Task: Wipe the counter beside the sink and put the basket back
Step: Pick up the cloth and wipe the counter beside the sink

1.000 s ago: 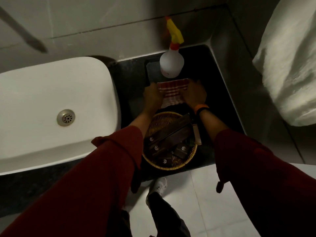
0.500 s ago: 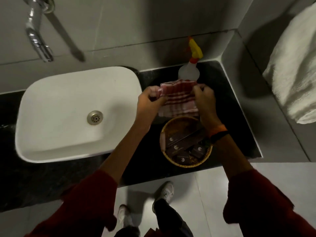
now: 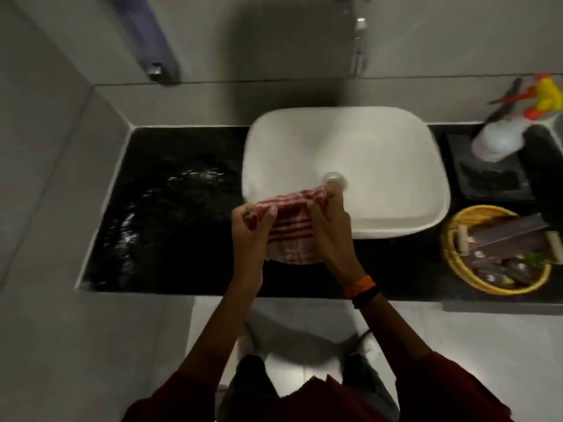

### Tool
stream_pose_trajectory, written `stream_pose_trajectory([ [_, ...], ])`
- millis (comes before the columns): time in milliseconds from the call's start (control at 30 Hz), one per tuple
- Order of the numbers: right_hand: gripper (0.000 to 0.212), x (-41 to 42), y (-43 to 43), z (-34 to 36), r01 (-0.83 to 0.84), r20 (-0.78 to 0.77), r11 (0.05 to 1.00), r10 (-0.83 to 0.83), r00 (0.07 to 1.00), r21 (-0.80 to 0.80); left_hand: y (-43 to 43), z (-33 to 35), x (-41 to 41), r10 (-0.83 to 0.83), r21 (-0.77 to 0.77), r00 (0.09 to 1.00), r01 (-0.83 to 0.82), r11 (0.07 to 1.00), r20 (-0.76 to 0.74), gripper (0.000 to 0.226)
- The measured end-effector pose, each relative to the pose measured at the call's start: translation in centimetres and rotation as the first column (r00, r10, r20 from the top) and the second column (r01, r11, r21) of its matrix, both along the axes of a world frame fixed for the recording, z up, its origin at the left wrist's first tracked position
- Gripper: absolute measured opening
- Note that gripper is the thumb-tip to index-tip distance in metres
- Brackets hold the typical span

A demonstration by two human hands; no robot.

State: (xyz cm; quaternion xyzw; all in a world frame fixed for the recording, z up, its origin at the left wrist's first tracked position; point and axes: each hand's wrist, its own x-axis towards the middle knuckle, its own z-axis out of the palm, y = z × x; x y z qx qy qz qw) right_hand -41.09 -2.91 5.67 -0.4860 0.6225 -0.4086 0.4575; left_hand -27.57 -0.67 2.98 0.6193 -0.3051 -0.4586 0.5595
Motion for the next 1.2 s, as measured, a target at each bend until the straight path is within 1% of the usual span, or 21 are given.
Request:
stream_pose_trajectory([
  [67, 0.015, 5.7, 1.4, -0.5, -0.072, -0.051, 0.997, 0.072, 0.996, -0.002, 1.6, -1.4, 6.3, 0.06, 0.005, 0.997, -0.06, 0.998, 0.043, 0.027],
  [133, 0.02, 10.6, 2.6, -1.5, -0.143, -0.114, 0.989, 0.137, 0.984, -0.046, 2.7, -3.2, 11.8, 0.036, 0.077, 0.996, -0.042, 0.996, 0.086, 0.025],
  [200, 0.028, 14.6, 3.4, -2.6, -0.234, -0.165, 0.97, 0.22, 0.961, -0.069, 3.1, -4.9, 16.1, -0.065, 0.304, 0.99, 0.025, 0.952, 0.122, 0.033],
  [267, 0.04, 17.5, 3.7, -3.7, -0.299, -0.075, 0.954, 0.298, 0.952, 0.001, 2.9, -6.3, 19.4, -0.19, 0.513, 0.973, 0.096, 0.853, 0.133, 0.042],
  [300, 0.042, 18.5, 3.8, -4.4, -0.301, -0.019, 0.952, 0.303, 0.953, 0.051, 2.6, -7.0, 20.5, -0.236, 0.55, 0.962, 0.123, 0.826, 0.139, 0.041],
  [333, 0.043, 19.3, 3.8, -5.0, -0.287, 0.019, 0.953, 0.286, 0.958, 0.094, 2.2, -7.4, 21.4, -0.263, 0.541, 0.953, 0.144, 0.829, 0.151, 0.037],
  [400, 0.043, 20.3, 3.4, -6.2, -0.252, 0.036, 0.957, 0.25, 0.968, 0.145, 1.7, -7.8, 22.4, -0.254, 0.424, 0.954, 0.166, 0.89, 0.161, 0.026],
  [467, 0.038, 20.8, 2.9, -7.2, -0.212, 0.039, 0.962, 0.208, 0.977, 0.171, 1.7, -7.6, 22.7, -0.225, 0.253, 0.959, 0.177, 0.951, 0.174, 0.027],
  [533, 0.032, 21.3, 2.2, -7.6, -0.142, 0.036, 0.979, 0.138, 0.99, 0.147, 1.5, -7.5, 22.6, -0.226, 0.133, 0.957, 0.204, 0.97, 0.184, 0.034],
  [600, 0.032, 21.3, 1.6, -8.3, -0.057, -0.075, 0.995, 0.063, 0.995, 0.087, 1.0, -8.0, 22.4, -0.276, 0.104, 0.943, 0.261, 0.96, 0.186, 0.04],
  [633, 0.034, 21.1, 1.6, -9.1, -0.027, -0.212, 0.997, 0.042, 0.976, 0.073, 0.7, -8.6, 22.3, -0.32, 0.128, 0.925, 0.299, 0.946, 0.205, 0.043],
  [667, 0.039, 20.9, 1.6, -9.9, -0.016, -0.386, 0.993, 0.061, 0.92, 0.118, 0.4, -9.3, 22.2, -0.373, 0.189, 0.891, 0.332, 0.924, 0.258, 0.046],
  [733, 0.049, 20.8, 2.2, -11.3, 0.064, -0.682, 0.96, 0.147, 0.717, 0.273, 0.4, -10.9, 22.5, -0.482, 0.382, 0.754, 0.327, 0.864, 0.446, 0.048],
  [767, 0.05, 21.1, 2.8, -11.8, 0.098, -0.77, 0.96, 0.147, 0.621, 0.262, 0.7, -11.5, 22.9, -0.497, 0.432, 0.664, 0.278, 0.858, 0.559, 0.048],
  [800, 0.049, 21.7, 3.0, -12.3, 0.09, -0.814, 0.978, 0.105, 0.571, 0.19, 0.7, -12.1, 23.6, -0.477, 0.424, 0.574, 0.235, 0.875, 0.666, 0.048],
  [867, 0.047, 23.1, 2.8, -13.3, -0.036, -0.811, 0.998, 0.058, 0.582, 0.046, 0.0, -13.1, 25.3, -0.41, 0.346, 0.412, 0.223, 0.911, 0.813, 0.048],
  [900, 0.049, 23.8, 2.3, -13.9, -0.112, -0.79, 0.992, 0.121, 0.6, 0.067, -0.6, -13.6, 26.1, -0.403, 0.335, 0.344, 0.243, 0.91, 0.848, 0.05],
  [933, 0.054, 24.4, 1.8, -14.7, -0.178, -0.775, 0.974, 0.221, 0.592, 0.142, -1.2, -14.2, 26.9, -0.425, 0.353, 0.274, 0.276, 0.894, 0.863, 0.054],
  [1000, 0.062, 25.3, 0.9, -16.5, -0.255, -0.775, 0.928, 0.367, 0.514, 0.271, -2.1, -15.4, 28.2, -0.488, 0.422, 0.149, 0.33, 0.845, 0.86, 0.062],
  [1100, 0.068, 25.4, -0.9, -18.4, -0.231, -0.798, 0.931, 0.363, 0.481, 0.284, -2.5, -17.4, 29.5, -0.521, 0.486, 0.017, 0.336, 0.807, 0.853, 0.072],
  [1200, 0.069, 25.4, -4.0, -19.0, -0.123, -0.821, 0.956, 0.292, 0.49, 0.267, -2.7, -18.4, 29.7, -0.524, 0.503, -0.026, 0.32, 0.802, 0.852, 0.075],
])
